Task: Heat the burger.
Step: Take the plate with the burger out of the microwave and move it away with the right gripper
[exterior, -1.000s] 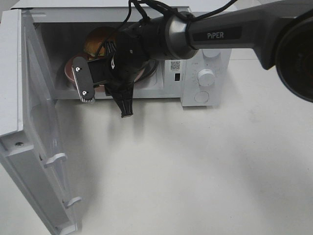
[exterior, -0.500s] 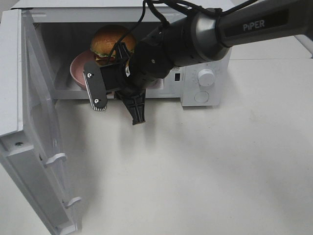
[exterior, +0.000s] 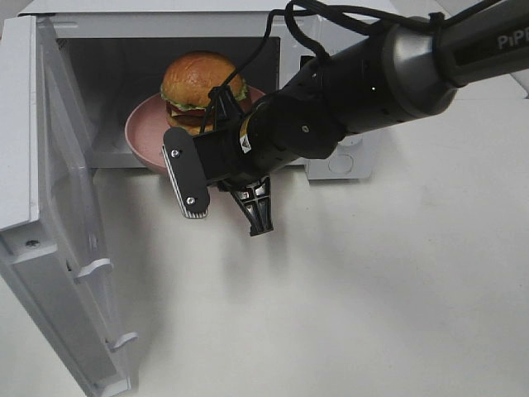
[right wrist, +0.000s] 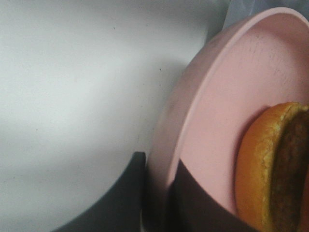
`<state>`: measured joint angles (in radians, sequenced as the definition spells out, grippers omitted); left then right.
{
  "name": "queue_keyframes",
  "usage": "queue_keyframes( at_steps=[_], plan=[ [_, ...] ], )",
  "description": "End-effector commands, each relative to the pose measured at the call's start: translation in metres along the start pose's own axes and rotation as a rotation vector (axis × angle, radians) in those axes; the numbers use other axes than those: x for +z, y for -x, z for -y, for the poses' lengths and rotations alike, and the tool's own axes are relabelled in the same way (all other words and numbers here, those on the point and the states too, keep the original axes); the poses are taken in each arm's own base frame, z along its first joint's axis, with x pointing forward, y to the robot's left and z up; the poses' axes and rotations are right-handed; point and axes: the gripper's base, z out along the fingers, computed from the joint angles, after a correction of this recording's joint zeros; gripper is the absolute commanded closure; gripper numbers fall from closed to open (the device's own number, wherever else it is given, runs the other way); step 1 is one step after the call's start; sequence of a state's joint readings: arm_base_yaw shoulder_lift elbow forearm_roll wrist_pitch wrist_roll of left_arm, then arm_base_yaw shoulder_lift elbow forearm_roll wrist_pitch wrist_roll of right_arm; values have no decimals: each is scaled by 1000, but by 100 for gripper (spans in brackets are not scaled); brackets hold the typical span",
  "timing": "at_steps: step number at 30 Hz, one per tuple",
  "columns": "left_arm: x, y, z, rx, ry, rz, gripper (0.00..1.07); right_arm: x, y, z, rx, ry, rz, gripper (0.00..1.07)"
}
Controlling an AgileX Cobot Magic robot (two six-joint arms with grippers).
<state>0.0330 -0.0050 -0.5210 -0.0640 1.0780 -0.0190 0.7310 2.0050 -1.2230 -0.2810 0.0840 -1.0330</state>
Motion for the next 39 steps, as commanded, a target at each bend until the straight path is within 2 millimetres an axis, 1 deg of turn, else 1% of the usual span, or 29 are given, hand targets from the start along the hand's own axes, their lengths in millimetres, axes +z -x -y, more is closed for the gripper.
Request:
queue_keyframes(
  at_steps=[1, 4, 6, 8, 9, 13, 15, 16, 17, 18, 19, 21, 22, 23, 24, 26, 27, 29, 31, 34, 38, 39],
  plan=[
    [0, 0, 1, -2, -5, 12, 9, -22, 6, 7, -35, -120, 66, 107],
    [0, 0, 1, -2, -5, 12, 9, -26, 5, 3, -35, -115, 66, 107],
    [0, 0, 1, -2, -5, 12, 9, -33, 3, -4, -36, -109, 66, 107],
    [0, 0, 1, -2, -5, 12, 9, -36, 2, -5, -36, -113, 70, 107],
    [0, 0, 1, -2, -5, 12, 9, -42, 1, -9, -41, -118, 75, 107],
    [0, 0, 1, -2, -5, 12, 9, -49, -1, -17, -72, -118, 78, 107],
    [0, 0, 1, -2, -5, 12, 9, -58, -3, -23, -87, -115, 76, 107],
    [0, 0, 1, -2, -5, 12, 9, -58, -3, -23, -87, -115, 76, 107],
    [0, 0, 1, -2, -5, 12, 9, -63, -4, -27, -87, -115, 78, 107],
    [0, 0, 1, -2, -5, 12, 9, -63, -4, -27, -87, -115, 78, 107],
    [0, 0, 1, -2, -5, 12, 9, -69, -6, -32, -88, -112, 78, 107],
    [0, 0, 1, -2, -5, 12, 9, -72, -6, -34, -88, -115, 80, 107],
    [0, 0, 1, -2, -5, 12, 9, -78, -7, -39, -88, -124, 89, 107],
    [0, 0, 1, -2, -5, 12, 9, -78, -7, -39, -88, -124, 89, 107],
    [0, 0, 1, -2, -5, 12, 9, -84, -8, -44, -88, -134, 98, 107],
    [0, 0, 1, -2, -5, 12, 9, -86, -9, -45, -86, -135, 99, 107],
    [0, 0, 1, -2, -5, 12, 9, -91, -11, -51, -86, -129, 97, 107],
    [0, 0, 1, -2, -5, 12, 9, -93, -12, -54, -86, -127, 97, 107],
    [0, 0, 1, -2, -5, 12, 9, -103, -15, -62, -86, -123, 94, 107],
    [0, 0, 1, -2, -5, 12, 9, -106, -15, -64, -86, -123, 94, 107],
    [0, 0, 1, -2, -5, 12, 9, -119, -19, -73, -85, -132, 95, 107],
    [0, 0, 1, -2, -5, 12, 9, -119, -19, -73, -85, -132, 95, 107]
  ],
)
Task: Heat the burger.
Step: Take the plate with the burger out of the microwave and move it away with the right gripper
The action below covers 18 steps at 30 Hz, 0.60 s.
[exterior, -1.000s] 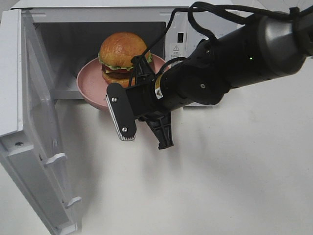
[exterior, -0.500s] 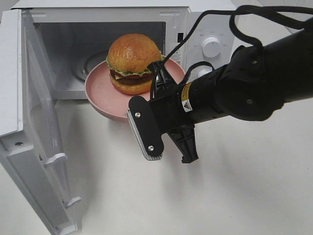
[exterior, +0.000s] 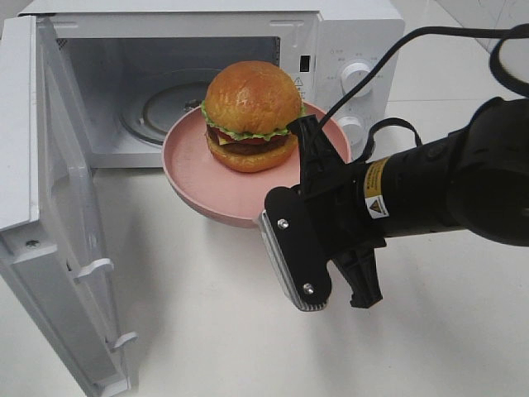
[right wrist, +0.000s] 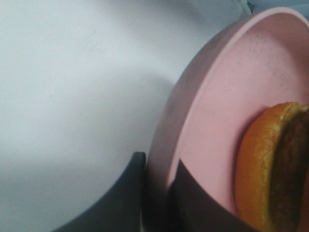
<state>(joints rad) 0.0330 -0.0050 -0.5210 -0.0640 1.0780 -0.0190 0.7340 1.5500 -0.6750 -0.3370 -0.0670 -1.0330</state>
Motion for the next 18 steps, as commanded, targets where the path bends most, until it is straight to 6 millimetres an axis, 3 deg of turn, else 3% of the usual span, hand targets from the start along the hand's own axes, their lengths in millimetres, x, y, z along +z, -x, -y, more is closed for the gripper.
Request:
queue_keyframes(
  at_steps=[1, 18],
  plan=[
    [0, 0, 1, -2, -5, 12, 9, -19, 3, 4, -25, -94, 41, 107],
    [0, 0, 1, -2, -5, 12, 9, -74, -11, -39, 39, -72, -13, 107]
  ],
)
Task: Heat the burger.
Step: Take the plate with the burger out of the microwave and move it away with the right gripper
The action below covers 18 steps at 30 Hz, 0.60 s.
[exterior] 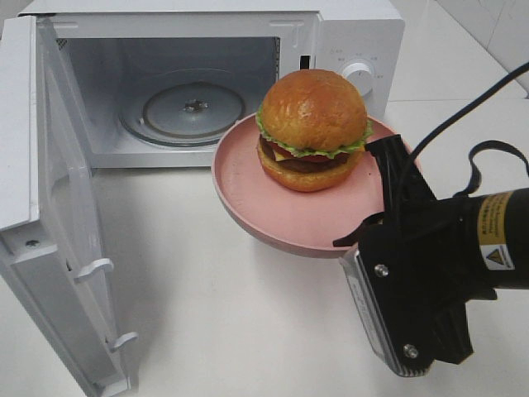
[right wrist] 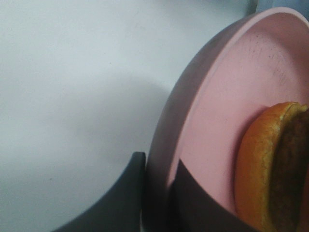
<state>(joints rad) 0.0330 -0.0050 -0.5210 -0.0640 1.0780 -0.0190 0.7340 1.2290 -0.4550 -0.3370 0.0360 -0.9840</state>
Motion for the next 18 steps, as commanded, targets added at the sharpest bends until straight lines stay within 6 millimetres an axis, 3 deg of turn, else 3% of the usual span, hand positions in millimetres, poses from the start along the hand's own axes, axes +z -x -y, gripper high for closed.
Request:
queue_keyframes(
  at_steps=[1, 18],
  plan=[
    [0, 0, 1, -2, -5, 12, 9, -16, -1, -1, -10, -50, 6, 107],
    [0, 0, 1, -2, -5, 12, 9, -46, -19, -19, 146, 2, -138, 107]
  ],
)
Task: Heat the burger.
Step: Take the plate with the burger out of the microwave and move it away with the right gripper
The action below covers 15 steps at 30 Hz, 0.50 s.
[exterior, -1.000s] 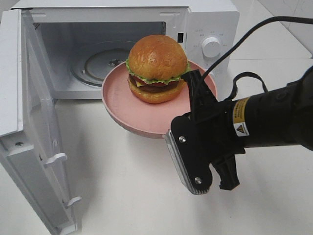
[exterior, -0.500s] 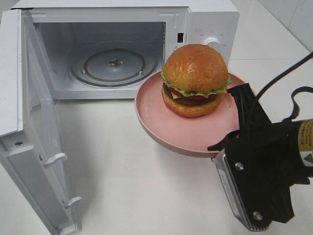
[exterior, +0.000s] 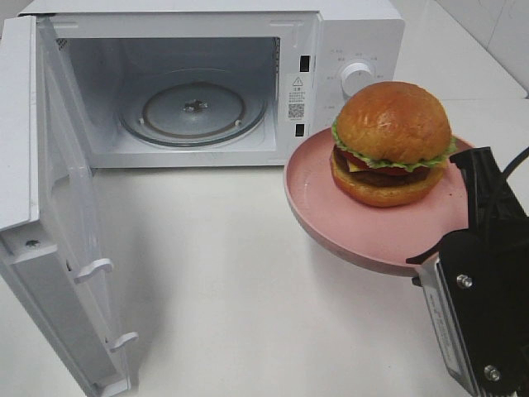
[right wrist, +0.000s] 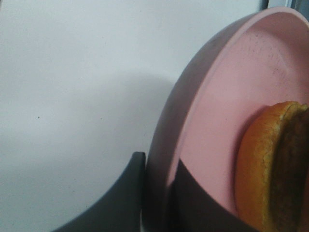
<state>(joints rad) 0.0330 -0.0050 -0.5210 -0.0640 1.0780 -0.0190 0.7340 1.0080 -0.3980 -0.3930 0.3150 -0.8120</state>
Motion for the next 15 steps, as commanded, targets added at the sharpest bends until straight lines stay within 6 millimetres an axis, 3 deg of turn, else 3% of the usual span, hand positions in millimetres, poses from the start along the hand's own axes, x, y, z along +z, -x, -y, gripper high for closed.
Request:
queue_keyframes(
  at_steps=[1, 15],
  plan=[
    [0, 0, 1, -2, -5, 12, 9, -7, -4, 1, 47, -45, -19, 107],
    [0, 0, 1, -2, -5, 12, 9, -12, -24, -3, 220, -67, -214, 107]
  ],
)
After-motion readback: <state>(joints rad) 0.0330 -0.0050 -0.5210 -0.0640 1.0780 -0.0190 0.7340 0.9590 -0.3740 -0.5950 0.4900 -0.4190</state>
